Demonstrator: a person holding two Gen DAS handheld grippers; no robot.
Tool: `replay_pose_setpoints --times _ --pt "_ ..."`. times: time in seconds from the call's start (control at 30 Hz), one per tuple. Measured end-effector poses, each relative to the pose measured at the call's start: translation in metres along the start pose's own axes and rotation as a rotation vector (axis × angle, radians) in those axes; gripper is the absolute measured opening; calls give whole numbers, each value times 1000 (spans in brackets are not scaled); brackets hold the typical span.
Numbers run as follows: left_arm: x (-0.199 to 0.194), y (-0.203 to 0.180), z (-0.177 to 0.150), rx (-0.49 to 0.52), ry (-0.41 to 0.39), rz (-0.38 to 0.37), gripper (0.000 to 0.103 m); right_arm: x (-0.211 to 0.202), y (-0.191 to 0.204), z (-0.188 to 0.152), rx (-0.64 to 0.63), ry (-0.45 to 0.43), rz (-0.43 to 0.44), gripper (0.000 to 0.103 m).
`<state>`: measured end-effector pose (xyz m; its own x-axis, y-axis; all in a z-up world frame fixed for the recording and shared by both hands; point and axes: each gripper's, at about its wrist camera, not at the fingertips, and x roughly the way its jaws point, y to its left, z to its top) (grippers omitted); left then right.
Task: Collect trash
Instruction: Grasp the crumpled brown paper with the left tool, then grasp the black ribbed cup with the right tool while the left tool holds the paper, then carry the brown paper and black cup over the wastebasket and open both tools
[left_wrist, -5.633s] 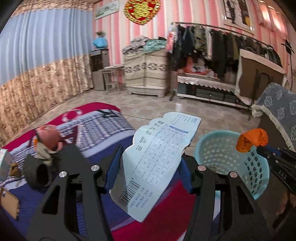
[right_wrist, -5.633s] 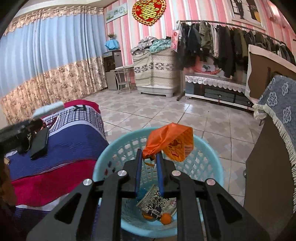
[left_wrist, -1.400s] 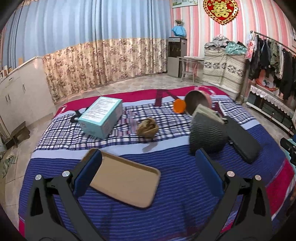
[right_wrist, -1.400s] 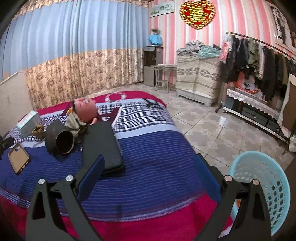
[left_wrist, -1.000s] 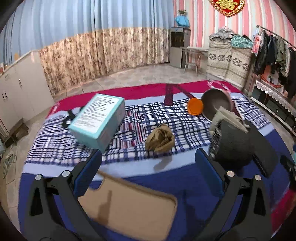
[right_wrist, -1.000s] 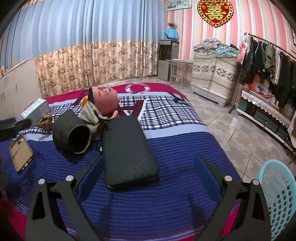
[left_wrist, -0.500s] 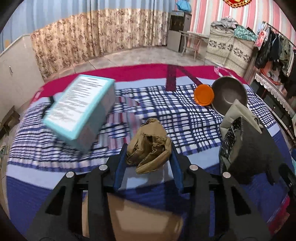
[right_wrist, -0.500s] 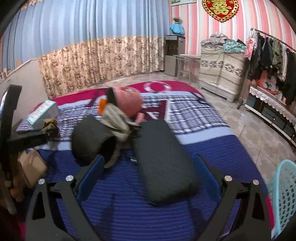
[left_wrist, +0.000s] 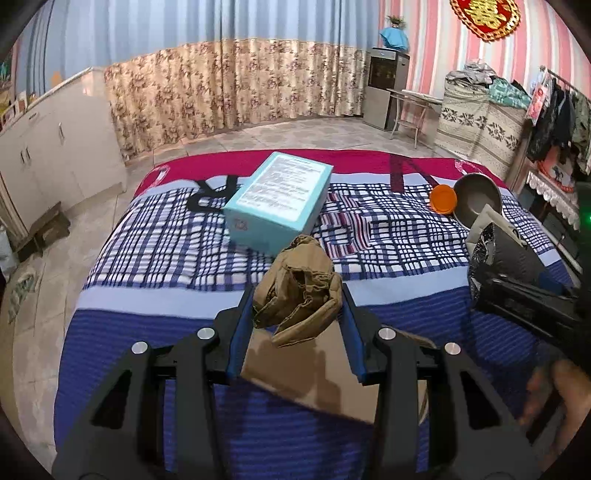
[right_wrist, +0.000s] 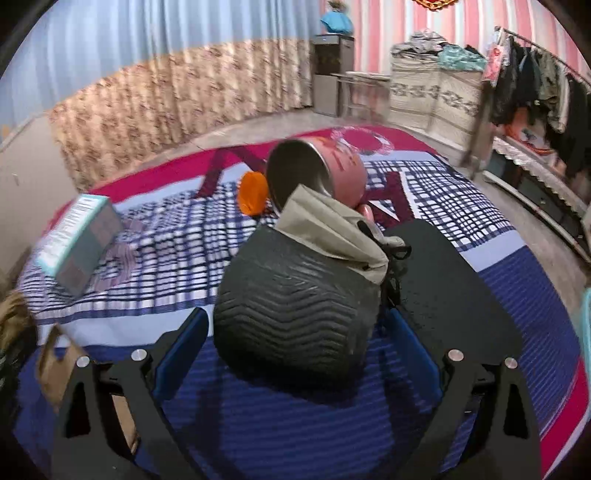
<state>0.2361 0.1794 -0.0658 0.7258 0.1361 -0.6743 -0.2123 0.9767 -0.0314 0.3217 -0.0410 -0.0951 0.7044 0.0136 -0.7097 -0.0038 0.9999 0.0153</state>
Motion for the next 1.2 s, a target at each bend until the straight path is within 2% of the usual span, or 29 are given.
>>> replay_pose_setpoints --times 0.07,0.13,0.3,0.47,0.6,0.93,1.2 --pt "-3 2 -1 -1 -1 1 42 4 -1 -2 10 6 -5 90" --pt "-5 2 -1 6 -10 0 42 2 -4 -5 14 5 37 76" --pt "-22 -2 2 1 -46 -17 42 -20 -14 -11 -29 -37 90 75" --pt "-36 -28 7 30 -88 -20 42 -64 -56 -19 -30 -128 115 75" --pt "-43 -56 9 47 -108 -47 42 -93 -100 -23 -21 -180 101 75" --pt "-65 -153 -1 148 -146 -171 43 -168 -232 -41 43 -306 -75 76" --pt "-75 -230 -15 237 -153 -265 43 -174 -338 -75 170 -315 -231 76"
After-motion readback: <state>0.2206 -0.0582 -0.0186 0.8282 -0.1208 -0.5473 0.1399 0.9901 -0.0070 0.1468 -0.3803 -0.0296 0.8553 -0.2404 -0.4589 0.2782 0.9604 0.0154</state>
